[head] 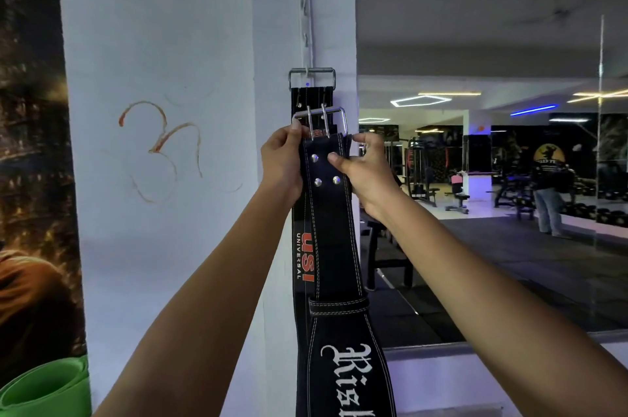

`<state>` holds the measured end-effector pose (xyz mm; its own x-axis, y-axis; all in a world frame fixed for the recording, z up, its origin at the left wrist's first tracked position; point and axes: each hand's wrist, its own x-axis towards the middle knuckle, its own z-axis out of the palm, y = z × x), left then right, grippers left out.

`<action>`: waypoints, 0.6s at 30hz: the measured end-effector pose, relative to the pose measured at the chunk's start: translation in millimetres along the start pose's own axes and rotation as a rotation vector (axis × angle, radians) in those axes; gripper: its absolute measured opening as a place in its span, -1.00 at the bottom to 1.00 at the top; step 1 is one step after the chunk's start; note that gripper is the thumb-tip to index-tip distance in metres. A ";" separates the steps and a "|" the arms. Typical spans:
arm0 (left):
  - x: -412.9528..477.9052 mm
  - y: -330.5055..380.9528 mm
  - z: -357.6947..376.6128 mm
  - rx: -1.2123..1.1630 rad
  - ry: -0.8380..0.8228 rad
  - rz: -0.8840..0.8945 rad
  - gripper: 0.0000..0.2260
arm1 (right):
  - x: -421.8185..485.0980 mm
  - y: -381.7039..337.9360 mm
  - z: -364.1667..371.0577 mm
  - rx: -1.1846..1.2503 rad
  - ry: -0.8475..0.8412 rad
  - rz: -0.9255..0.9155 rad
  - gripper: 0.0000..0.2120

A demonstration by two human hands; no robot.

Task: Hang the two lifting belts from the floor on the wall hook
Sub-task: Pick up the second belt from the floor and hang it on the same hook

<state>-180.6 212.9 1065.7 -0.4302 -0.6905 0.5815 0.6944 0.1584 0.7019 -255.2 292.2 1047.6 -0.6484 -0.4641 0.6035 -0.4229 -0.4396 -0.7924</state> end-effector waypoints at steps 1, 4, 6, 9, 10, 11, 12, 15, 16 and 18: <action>1.9 -1.8 3.2 0.000 0.022 0.025 -0.75 | 2.4 -1.0 -1.7 0.021 -0.006 -0.013 -0.58; 6.4 -7.5 12.2 0.010 0.038 0.073 -0.75 | 10.9 -10.6 -10.3 0.205 -0.055 0.007 -0.55; 9.9 -11.7 19.1 0.020 0.054 0.099 -0.75 | 17.1 -18.2 -15.8 0.306 -0.111 0.015 -0.77; 18.5 -17.2 28.5 0.031 0.063 0.131 -0.74 | 28.8 -20.7 -19.2 0.264 -0.082 -0.024 -0.89; 21.7 -18.5 31.5 0.040 0.067 0.143 -0.74 | 34.3 -20.0 -19.1 0.247 -0.049 -0.036 -0.83; 25.6 -18.7 34.4 0.053 0.074 0.156 -0.74 | 41.7 -19.1 -18.2 0.241 -0.016 -0.051 -0.80; 30.2 -18.4 36.9 0.065 0.083 0.166 -0.75 | 48.5 -19.6 -17.0 0.237 0.008 -0.067 -0.77; 47.2 -16.8 41.3 0.079 0.117 0.172 -0.74 | 74.7 -17.7 -9.2 0.207 0.055 -0.097 -0.76; 54.7 -16.4 42.1 0.086 0.126 0.180 -0.74 | 84.4 -16.5 -5.5 0.203 0.070 -0.109 -0.76; 70.8 -15.9 41.8 0.112 0.140 0.198 -0.73 | 103.1 -14.0 2.6 0.188 0.099 -0.128 -0.75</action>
<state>-246.2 191.0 1112.9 -0.2026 -0.7278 0.6551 0.6857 0.3722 0.6255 -314.5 248.5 1121.2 -0.6597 -0.3222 0.6789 -0.3862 -0.6296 -0.6741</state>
